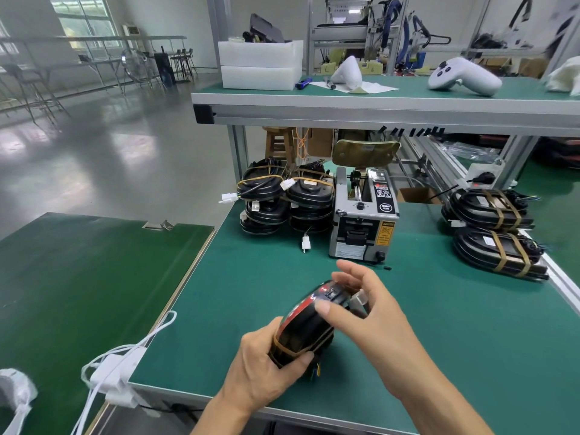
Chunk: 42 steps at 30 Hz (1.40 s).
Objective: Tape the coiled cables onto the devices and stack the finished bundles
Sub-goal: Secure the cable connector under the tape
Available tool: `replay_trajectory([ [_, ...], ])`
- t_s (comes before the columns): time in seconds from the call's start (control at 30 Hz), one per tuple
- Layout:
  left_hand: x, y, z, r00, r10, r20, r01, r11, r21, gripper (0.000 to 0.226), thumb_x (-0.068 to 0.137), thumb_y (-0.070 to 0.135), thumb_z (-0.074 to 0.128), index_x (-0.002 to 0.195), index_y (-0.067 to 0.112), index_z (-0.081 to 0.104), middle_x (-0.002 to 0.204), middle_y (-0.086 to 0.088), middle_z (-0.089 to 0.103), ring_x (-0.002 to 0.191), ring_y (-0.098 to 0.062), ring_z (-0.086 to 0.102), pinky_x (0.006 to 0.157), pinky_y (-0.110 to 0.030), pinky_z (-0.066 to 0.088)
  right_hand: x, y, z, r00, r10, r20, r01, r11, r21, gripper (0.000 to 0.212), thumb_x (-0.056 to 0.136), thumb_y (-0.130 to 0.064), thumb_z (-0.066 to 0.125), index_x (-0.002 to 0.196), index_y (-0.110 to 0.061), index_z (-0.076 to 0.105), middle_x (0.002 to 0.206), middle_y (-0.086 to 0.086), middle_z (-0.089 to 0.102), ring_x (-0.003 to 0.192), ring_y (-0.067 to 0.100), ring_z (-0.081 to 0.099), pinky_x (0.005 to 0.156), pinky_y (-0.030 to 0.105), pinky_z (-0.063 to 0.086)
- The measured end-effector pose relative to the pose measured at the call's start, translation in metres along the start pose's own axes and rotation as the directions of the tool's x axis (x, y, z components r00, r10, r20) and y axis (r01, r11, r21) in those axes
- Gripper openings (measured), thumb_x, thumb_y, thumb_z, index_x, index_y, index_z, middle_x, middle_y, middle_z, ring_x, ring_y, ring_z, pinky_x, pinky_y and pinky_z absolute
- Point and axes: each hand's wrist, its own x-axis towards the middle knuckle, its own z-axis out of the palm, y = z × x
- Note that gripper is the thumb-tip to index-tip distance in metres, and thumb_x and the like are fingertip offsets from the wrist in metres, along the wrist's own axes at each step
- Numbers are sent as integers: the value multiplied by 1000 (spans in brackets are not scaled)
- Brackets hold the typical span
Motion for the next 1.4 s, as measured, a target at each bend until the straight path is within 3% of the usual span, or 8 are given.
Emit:
replay_trajectory([
  [0.13,0,-1,0,1000,7,-10,-7,1000,10,48,93,55,80,112,12,70,84,4,69,69,-26,64,62,-45,56,4,2,-5,998,7,-57,-7,1000,1,88,55,-72,80,137,-58,49,127,-29,63,121,-3,60,109,34,47],
  [0.4,8,5,5,998,-30,49,32,999,-41,52,92,45,85,139,40,64,120,15,76,106,-12,76,87,-33,62,0,7,16,990,-130,-62,107,953,-282,109,51,-75,78,144,-61,24,137,-42,46,123,-18,44,94,3,34],
  [0.53,5,3,8,998,-53,-31,52,997,-59,95,89,54,85,165,24,37,152,16,62,133,-8,66,107,-18,50,0,15,27,908,-418,-11,356,786,-506,109,62,-63,82,153,-41,25,147,-40,36,141,-10,36,120,21,29],
  [0.73,-2,-9,7,996,-66,-51,63,996,-68,68,101,53,69,162,37,42,149,17,64,129,-12,69,101,-27,57,0,34,49,745,-640,191,561,444,-699,111,64,-47,92,151,-10,36,156,10,49,151,35,38,115,63,39],
  [0.87,-2,-11,9,977,-208,-46,205,977,-63,69,87,58,82,148,56,48,129,25,71,112,-7,74,91,-19,57,-1,28,39,822,-570,15,526,748,-404,82,78,-55,77,148,-26,47,149,-17,54,147,14,45,123,40,29],
  [0.97,0,-6,6,993,-121,4,121,992,-24,69,91,66,76,150,53,43,127,19,72,112,-9,73,93,-18,55,26,20,10,848,-407,-340,364,913,-185,34,89,-48,67,123,-40,65,115,-22,72,112,3,66,98,22,47],
  [1.07,2,-3,5,994,-107,2,107,994,-26,67,93,67,73,150,55,41,127,18,72,112,-12,73,94,-23,57,80,28,-19,879,-98,-467,80,995,-59,7,93,-33,68,97,-32,75,87,-12,76,89,8,72,89,36,57],
  [1.4,3,-3,5,996,-85,14,86,995,-44,67,95,60,75,153,50,42,126,17,72,109,-12,74,93,-20,57,177,52,-24,785,292,-546,-201,954,221,23,91,-16,66,69,-20,74,55,-11,70,80,23,77,73,37,59],
])
